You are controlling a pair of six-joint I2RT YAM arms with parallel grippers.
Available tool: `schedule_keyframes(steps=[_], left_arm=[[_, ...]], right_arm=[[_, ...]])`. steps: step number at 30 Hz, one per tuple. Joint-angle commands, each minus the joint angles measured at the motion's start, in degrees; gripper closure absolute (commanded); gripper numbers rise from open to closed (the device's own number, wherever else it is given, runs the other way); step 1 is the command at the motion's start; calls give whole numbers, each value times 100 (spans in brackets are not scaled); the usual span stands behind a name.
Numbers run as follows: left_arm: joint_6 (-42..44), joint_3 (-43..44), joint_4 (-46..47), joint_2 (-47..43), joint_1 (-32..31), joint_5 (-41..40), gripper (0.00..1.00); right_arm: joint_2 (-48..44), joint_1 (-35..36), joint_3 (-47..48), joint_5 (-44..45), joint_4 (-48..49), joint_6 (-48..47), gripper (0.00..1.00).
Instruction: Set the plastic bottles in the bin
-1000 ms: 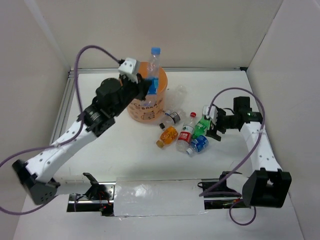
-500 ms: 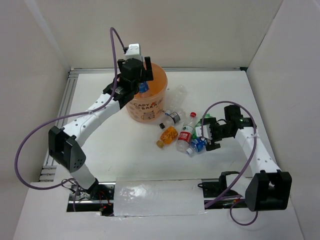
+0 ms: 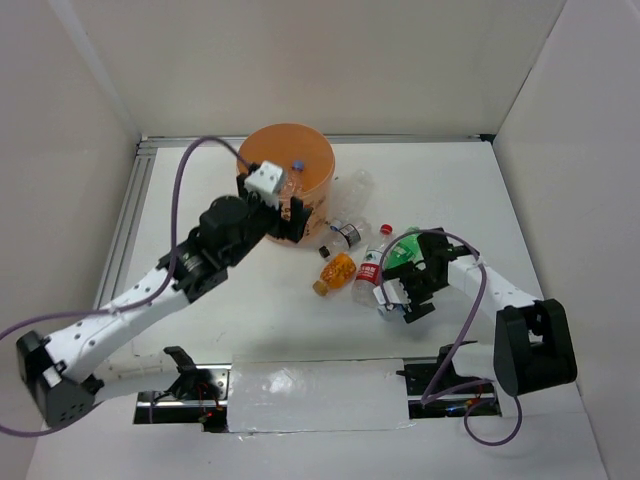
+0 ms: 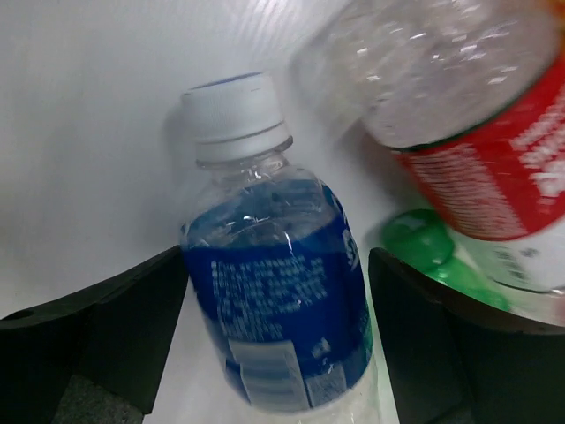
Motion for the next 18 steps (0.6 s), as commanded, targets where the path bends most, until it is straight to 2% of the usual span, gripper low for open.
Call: schedule_keyframes(steps=[1, 2, 4, 6, 7, 9, 11, 12, 14, 15, 16, 18], left_arm=[[-40, -1061, 469, -678, -223, 745, 6], [-111, -1621, 549, -828, -346, 798, 6], [-313, -2107, 707, -1161, -469, 746, 6], [-550, -2721, 988, -1234, -575, 693, 6], [-621, -2864, 1059, -1286, -671, 615, 6], [-735, -3128, 1251, -1191, -811, 562, 6], [-736, -3182, 1401, -1050, -918, 500, 5], [-736, -3260, 1480, -875, -988, 500, 5], [-666, -3322, 1753, -664, -1041, 500, 4], [-613, -3323, 1902, -454, -1111, 500, 4], [-613, -3323, 1903, -347, -1112, 500, 4], [-613, -3323, 2026, -136, -1181, 500, 4]], right_arm=[[57, 112, -247, 363, 705, -14, 12], [109, 112, -317, 441, 706, 47, 15], [179, 112, -317, 442, 785, 153, 27], [180, 112, -213, 442, 506, 206, 45], [119, 112, -108, 381, 339, 345, 60], [-117, 60, 426, 75, -361, 487, 71], [-285, -90, 989, -294, -917, 706, 77], [-356, -151, 1627, -722, -1172, 768, 78], [-409, -152, 2324, -1103, -1666, 1240, 80], [-331, -152, 3398, -1661, -1719, 1765, 80], [-330, -152, 3409, -1667, -1624, 1770, 80], [-129, -152, 4100, -2026, -1291, 2856, 80]])
